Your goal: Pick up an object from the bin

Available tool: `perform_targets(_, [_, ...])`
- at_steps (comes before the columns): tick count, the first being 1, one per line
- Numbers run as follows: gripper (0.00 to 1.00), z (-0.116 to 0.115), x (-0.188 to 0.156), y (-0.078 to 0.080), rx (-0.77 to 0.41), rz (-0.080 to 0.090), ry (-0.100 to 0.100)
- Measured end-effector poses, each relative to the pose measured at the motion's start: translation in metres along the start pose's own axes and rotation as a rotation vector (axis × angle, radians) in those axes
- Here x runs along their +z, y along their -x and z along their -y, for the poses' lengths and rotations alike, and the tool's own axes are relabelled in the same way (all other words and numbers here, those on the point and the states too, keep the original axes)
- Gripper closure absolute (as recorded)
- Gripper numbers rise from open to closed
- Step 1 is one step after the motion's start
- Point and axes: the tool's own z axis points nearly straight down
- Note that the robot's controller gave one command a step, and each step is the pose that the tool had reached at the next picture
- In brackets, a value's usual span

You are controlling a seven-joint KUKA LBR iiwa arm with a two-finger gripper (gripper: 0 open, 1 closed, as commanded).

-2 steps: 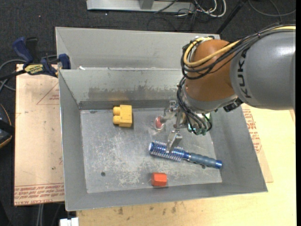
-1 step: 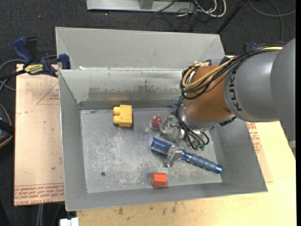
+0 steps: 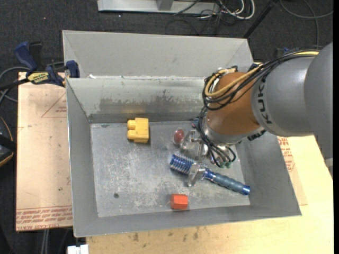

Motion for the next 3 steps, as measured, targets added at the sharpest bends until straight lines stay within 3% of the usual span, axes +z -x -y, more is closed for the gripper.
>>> perform_targets(3, [0.00, -0.0013, -0.0031, 0.0032, 0.001, 0.000, 0.000])
